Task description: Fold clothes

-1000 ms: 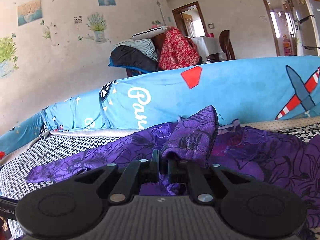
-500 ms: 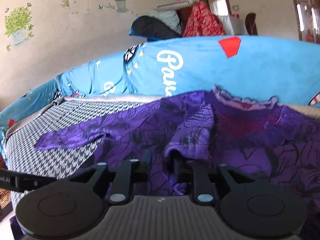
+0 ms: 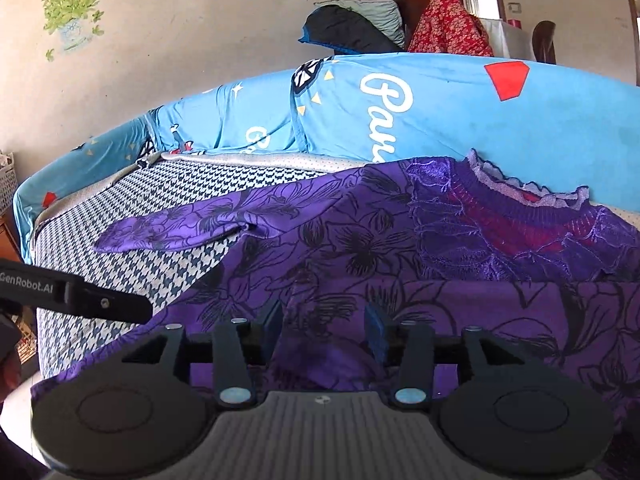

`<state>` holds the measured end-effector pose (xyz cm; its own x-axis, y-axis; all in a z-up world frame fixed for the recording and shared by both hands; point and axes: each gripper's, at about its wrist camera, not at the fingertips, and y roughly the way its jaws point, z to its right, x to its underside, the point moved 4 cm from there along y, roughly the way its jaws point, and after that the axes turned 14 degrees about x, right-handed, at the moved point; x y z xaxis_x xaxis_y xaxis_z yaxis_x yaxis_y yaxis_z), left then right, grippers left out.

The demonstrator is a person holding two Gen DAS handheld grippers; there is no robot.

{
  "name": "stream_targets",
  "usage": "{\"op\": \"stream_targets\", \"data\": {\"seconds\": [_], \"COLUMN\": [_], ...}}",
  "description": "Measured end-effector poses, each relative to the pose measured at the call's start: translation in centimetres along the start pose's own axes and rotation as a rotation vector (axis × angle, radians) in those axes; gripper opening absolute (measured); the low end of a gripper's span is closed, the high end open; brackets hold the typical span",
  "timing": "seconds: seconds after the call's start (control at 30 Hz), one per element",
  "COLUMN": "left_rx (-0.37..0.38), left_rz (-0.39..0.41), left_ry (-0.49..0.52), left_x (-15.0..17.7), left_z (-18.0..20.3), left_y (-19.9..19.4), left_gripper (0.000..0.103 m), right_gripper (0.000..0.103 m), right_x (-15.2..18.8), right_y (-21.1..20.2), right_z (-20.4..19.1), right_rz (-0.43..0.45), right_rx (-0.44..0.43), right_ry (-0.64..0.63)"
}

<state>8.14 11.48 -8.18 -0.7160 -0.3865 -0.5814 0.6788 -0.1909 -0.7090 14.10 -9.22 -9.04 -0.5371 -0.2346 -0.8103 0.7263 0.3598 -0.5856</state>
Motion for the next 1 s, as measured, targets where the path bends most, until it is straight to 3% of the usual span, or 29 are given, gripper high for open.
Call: {"op": "stream_targets", "data": {"seconds": [0.27,0.37,0.53,0.73,0.87,1.0], "left_rx": [-0.01,-0.02,-0.041,-0.142,-0.208,-0.194], "left_rz": [0.004,-0.003,-0.002,0.045,0.064,0.124], "left_ry": [-0.046,-0.08,-0.146,-0.129,-0.167,-0.232], "left_x": [-0.6,-0.9,-1.4,-2.9,-4.0,-4.7], "left_z": [-1.1,-1.8,-3.6,-6.2,-9.3,-12.1], "left_y": [0.1,0.4,0.8,0.3,-0.1,-1.1], "left_gripper": [0.103,0.103,0.103,0.103,0.103,0.103], "right_gripper": [0.047,0.053,0.054,0.054,0.059,0.063], "right_x": [0.2,0.9,2.4,1.9,2.1,2.7], "right_y": [-0.2,0.4,1.7,0.3,-0.8,-1.2], "right_z": [0.3,0.7,0.8,0.7,-0.6,-1.9], "right_rz": [-0.025,-0.071,-0.14,-0.144,-0.145,-0.151], "right_rx": [-0.002,0.062,0.138,0.104,0.105,0.09], "right_ry": [0.039,0.055,0.045,0.087,0.045,0.009]}}
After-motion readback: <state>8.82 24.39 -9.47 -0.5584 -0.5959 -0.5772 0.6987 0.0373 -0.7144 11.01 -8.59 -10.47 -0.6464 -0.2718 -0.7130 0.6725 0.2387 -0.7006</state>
